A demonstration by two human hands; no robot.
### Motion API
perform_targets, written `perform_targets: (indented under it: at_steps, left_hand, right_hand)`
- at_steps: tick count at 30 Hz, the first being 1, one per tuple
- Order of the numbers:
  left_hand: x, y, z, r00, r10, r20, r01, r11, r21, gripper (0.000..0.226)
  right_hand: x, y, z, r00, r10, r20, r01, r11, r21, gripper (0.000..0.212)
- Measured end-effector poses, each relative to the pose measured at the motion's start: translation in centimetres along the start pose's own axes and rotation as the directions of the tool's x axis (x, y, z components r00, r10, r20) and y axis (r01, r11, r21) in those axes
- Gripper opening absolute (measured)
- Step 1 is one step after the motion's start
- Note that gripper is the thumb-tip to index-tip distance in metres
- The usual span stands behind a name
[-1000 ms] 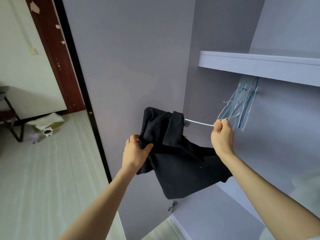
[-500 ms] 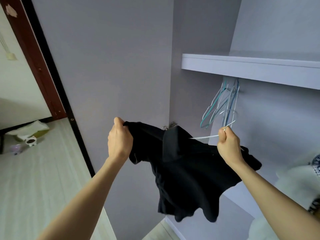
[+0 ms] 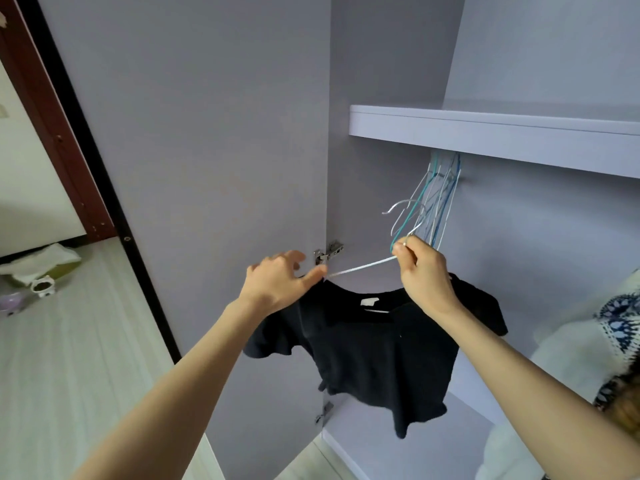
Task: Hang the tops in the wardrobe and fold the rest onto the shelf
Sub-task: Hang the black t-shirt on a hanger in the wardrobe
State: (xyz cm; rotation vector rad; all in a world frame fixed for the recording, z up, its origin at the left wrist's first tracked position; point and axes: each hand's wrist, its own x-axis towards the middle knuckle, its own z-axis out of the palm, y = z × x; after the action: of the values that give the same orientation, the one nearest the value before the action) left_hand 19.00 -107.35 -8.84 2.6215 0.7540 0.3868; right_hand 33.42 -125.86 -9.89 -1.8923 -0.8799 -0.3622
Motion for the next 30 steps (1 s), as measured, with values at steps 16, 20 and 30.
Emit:
perform_targets:
  at_steps: [16,20,30]
  left_hand:
    - [-0.1,1.4,2.1,0.958,0.285,0.034,-0.287,0.955,0.079,0.059]
    - [-0.2,3.0,2.6,0.926,0.375,0.046,-0.352,0.900,-0.256,0.022]
    - [-0.6,1.3,2.8,0.963,0.214,-0.167,-0.254,0.927,-0.275,0.020]
  right_hand:
    - [-0.1,-1.7,-0.1,0.993,-0.052,0.104,0.056,0.998,-0.041,0.020]
    - [-0.1,-2.9,0.1,0.984,-0.055,0.167,0.050,0.998,0.032,0.017]
    - [-0.3,3.4,-4.0,0.849,0.422,0.317,-0.204,0.817,-0.539,0.028]
